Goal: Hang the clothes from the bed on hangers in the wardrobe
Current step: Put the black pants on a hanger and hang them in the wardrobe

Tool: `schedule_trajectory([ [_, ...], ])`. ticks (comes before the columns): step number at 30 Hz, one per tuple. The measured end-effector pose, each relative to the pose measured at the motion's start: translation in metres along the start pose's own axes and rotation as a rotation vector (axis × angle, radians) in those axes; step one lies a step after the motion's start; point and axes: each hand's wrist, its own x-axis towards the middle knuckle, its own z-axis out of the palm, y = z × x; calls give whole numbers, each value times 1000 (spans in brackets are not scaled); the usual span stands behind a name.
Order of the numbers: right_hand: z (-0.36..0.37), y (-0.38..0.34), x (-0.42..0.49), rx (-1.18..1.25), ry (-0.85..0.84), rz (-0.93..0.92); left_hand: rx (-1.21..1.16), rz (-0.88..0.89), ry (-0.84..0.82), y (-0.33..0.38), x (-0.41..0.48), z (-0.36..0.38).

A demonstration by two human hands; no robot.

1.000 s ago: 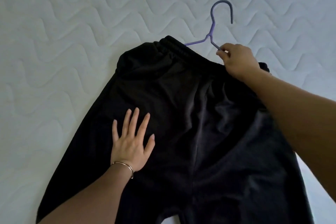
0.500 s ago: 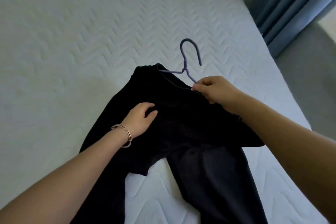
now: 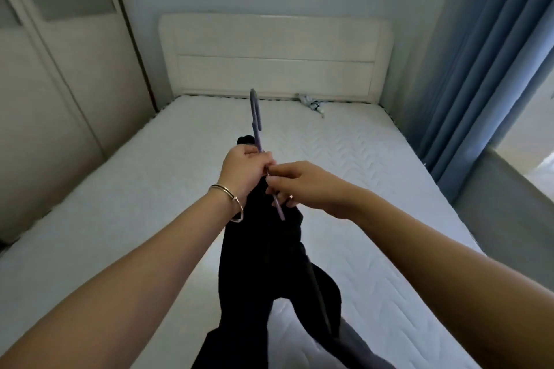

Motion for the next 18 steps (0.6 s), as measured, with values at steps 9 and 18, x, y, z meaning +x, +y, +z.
schedule_trajectory([
  [9, 21, -109, -20, -152, 232, -386, 219, 116, 212, 97, -106, -144],
  [18, 129, -203, -27, -419, 74, -798, 601, 233, 603, 145, -250, -253],
])
